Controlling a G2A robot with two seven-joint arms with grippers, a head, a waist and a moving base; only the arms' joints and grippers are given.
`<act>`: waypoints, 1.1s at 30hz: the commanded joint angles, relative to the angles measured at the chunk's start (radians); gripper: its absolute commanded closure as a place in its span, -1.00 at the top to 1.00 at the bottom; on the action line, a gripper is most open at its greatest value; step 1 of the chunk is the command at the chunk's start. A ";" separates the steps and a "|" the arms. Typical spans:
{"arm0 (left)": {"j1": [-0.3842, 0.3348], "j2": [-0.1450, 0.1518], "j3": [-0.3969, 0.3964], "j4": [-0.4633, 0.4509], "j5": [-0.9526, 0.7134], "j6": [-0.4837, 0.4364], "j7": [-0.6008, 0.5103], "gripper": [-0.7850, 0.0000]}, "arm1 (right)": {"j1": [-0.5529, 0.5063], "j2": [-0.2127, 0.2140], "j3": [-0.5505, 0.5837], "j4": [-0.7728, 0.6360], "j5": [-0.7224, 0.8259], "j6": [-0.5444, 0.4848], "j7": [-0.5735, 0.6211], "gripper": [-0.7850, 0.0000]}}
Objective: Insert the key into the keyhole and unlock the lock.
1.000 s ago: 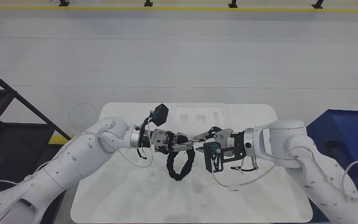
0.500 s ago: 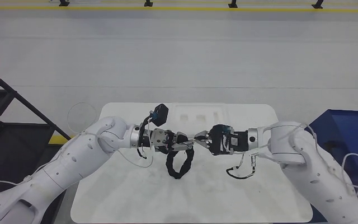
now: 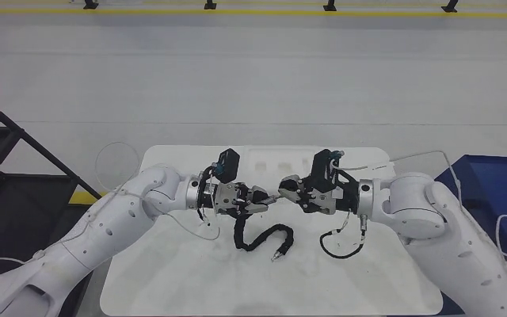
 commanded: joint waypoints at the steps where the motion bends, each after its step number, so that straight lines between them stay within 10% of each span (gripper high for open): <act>1: -0.001 0.000 0.006 0.015 0.024 0.000 0.011 -1.00 | -0.004 0.002 0.013 -0.008 0.005 0.003 0.008 1.00; 12: -0.011 -0.039 0.061 0.159 0.134 0.000 -0.012 -1.00 | -0.040 0.019 0.083 -0.008 0.015 -0.019 0.073 1.00; 32: -0.023 -0.232 0.240 0.402 0.188 0.000 -0.063 -1.00 | -0.090 0.034 0.147 -0.002 0.038 -0.026 0.098 1.00; 33: -0.026 -0.240 0.248 0.413 0.188 0.000 -0.065 -0.58 | -0.090 0.034 0.147 0.000 0.038 -0.028 0.097 1.00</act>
